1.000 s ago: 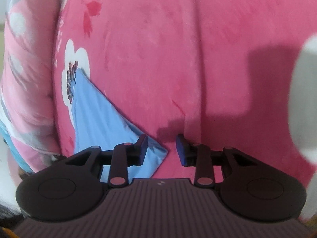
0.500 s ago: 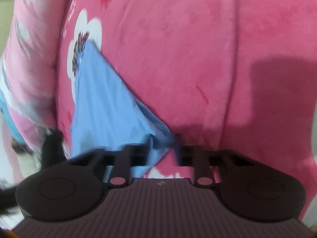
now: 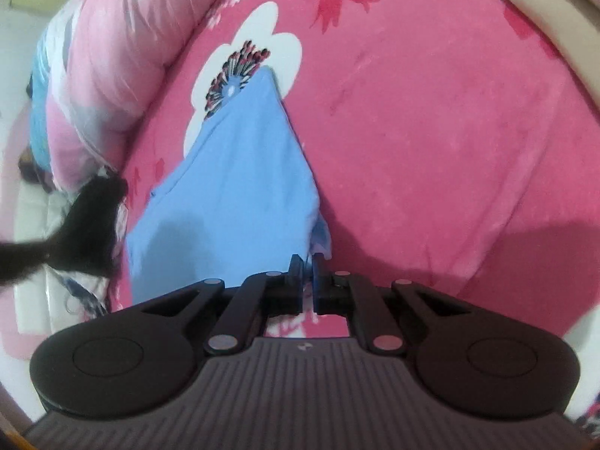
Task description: Fold clothes
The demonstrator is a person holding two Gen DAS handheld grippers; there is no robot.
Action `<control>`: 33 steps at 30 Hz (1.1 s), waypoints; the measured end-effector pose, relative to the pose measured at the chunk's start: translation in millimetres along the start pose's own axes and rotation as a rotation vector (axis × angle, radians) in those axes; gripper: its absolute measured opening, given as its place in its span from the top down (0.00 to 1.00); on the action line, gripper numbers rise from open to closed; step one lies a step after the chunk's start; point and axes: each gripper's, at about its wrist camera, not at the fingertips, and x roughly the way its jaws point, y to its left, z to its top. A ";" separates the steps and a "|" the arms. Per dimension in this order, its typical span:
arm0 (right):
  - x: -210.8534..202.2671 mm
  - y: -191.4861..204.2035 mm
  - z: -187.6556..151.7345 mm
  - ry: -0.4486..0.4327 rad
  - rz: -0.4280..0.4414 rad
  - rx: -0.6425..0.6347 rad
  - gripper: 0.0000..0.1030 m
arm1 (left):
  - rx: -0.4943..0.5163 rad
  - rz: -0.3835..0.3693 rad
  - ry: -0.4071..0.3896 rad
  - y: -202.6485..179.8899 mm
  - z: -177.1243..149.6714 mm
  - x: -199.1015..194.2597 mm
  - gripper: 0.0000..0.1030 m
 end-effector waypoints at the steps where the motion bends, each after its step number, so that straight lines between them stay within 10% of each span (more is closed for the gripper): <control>1: 3.0 -0.9 0.6 0.014 -0.019 -0.006 0.98 | 0.004 -0.001 0.001 0.1 0.2 0.0 0.85; 12: 28.4 6.6 1.7 0.110 -0.235 -0.155 0.90 | 0.055 0.008 0.013 -3.7 2.2 -1.5 0.86; 18: -12.1 27.0 4.4 -0.055 -0.426 -0.336 0.81 | 0.110 0.076 -0.004 -15.6 2.2 -16.6 0.76; 25: 52.8 101.6 21.8 -0.015 -0.137 -0.690 0.85 | 0.168 0.105 -0.041 -32.3 -1.1 -31.3 0.72; 33: 75.6 47.5 103.8 -0.186 -0.199 -0.371 0.88 | 0.135 0.130 0.020 -28.3 -11.7 -17.1 0.68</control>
